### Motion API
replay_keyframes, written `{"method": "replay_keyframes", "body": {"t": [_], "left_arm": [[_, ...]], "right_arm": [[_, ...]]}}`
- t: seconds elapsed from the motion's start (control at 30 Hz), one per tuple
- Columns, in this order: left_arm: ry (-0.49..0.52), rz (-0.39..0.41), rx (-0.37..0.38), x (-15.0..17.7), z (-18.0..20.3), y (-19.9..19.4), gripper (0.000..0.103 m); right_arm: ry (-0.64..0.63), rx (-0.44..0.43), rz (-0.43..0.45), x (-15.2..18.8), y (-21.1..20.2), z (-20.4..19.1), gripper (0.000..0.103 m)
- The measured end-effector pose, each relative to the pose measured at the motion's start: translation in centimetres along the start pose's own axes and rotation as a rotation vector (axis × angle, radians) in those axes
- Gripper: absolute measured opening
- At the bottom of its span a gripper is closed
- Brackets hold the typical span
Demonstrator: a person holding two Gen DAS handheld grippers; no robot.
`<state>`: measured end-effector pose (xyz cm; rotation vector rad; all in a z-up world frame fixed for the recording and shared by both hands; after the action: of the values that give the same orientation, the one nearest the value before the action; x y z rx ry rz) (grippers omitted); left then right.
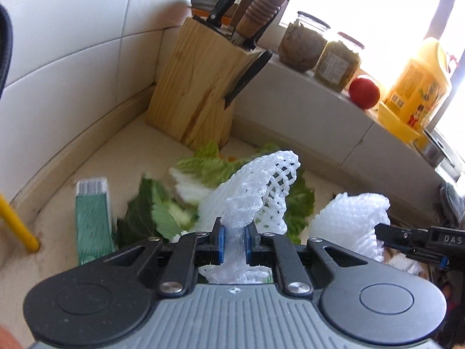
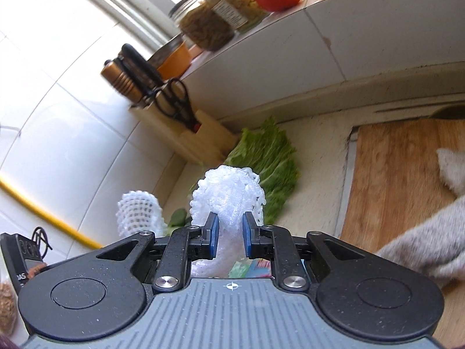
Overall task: Collect trash
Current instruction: 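Lift both white foam nets and carry them over the black bin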
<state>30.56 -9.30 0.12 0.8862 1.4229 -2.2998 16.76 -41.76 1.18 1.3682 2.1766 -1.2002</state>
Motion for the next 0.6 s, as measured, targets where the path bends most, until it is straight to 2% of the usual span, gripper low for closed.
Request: {"method": "replay_keyframes", "body": {"t": [0.6], "left_arm": [[-0.089,-0.01,-0.084,6.9,0.5,-5.6,0.011]], "right_arm": [[-0.043,-0.121,-0.137,4.8,-0.7,-1.4,0.023]]}}
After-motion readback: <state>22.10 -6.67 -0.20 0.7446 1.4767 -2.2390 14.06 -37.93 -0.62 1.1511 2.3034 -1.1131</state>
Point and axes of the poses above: each gripper's, at about its wrist camera, not at the fingertips, and y roughly the way its jaws point, z to its right, x to its underside, the point moved 4 cm from there along y, roughly the way its jaws point
